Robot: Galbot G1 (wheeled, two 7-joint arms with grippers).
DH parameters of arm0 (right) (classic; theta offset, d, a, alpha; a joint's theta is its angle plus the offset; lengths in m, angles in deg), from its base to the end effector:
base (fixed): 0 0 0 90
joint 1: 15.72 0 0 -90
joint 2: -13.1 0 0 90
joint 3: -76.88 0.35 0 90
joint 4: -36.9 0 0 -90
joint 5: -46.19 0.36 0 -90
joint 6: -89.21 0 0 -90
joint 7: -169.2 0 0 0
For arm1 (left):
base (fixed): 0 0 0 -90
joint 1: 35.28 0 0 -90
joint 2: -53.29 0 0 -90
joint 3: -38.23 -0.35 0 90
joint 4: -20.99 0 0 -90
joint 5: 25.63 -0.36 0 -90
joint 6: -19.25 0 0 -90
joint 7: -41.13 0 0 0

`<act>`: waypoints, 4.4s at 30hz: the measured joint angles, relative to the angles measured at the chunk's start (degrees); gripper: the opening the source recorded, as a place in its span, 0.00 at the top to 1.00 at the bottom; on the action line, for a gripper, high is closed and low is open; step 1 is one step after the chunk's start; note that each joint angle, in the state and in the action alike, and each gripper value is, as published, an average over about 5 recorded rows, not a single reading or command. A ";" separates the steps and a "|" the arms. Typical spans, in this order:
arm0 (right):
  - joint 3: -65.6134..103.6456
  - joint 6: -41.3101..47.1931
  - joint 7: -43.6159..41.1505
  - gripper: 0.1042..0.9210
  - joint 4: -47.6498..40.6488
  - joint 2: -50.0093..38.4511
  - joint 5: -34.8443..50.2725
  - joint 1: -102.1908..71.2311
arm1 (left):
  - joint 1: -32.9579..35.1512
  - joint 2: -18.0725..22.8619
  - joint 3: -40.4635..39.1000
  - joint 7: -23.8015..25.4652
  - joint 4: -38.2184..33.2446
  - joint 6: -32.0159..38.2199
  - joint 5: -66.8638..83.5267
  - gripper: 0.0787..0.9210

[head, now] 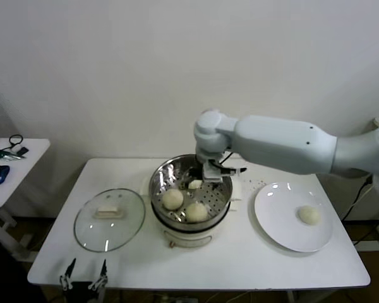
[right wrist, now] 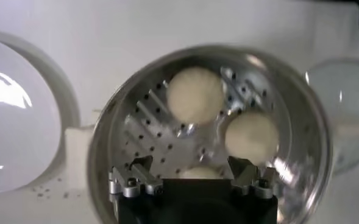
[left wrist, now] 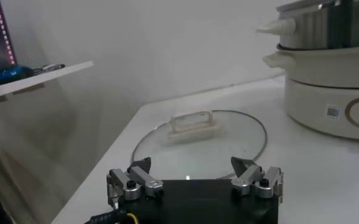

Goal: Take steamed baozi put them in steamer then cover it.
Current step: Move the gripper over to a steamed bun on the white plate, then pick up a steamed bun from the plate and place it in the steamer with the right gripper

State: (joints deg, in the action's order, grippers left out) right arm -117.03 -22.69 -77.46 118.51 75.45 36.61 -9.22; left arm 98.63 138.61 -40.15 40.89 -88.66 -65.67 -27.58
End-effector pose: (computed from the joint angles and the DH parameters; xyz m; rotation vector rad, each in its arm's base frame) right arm 0.5234 0.1194 -0.0265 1.9140 -0.3366 2.3851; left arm 0.0849 0.0867 -0.3907 0.1668 -2.7936 -0.3061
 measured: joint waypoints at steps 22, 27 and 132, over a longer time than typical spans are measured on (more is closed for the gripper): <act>7.55 26.37 -1.87 0.12 -7.03 -24.74 18.19 -8.14 | -1.56 0.22 0.75 0.59 -1.14 -0.20 0.41 0.12; 14.75 26.75 -2.91 0.12 -10.74 -27.86 15.63 -15.98 | -1.11 0.55 0.76 0.60 -1.42 0.03 0.36 0.12; -15.72 39.54 16.39 0.29 -9.55 -5.25 54.52 8.15 | 0.11 -0.26 -2.90 1.87 -6.36 -1.19 0.22 0.12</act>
State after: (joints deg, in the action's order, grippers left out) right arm -132.75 16.85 -61.07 108.96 70.20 91.13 -1.07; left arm 98.74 138.35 -43.04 42.76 -95.02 -66.87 -27.36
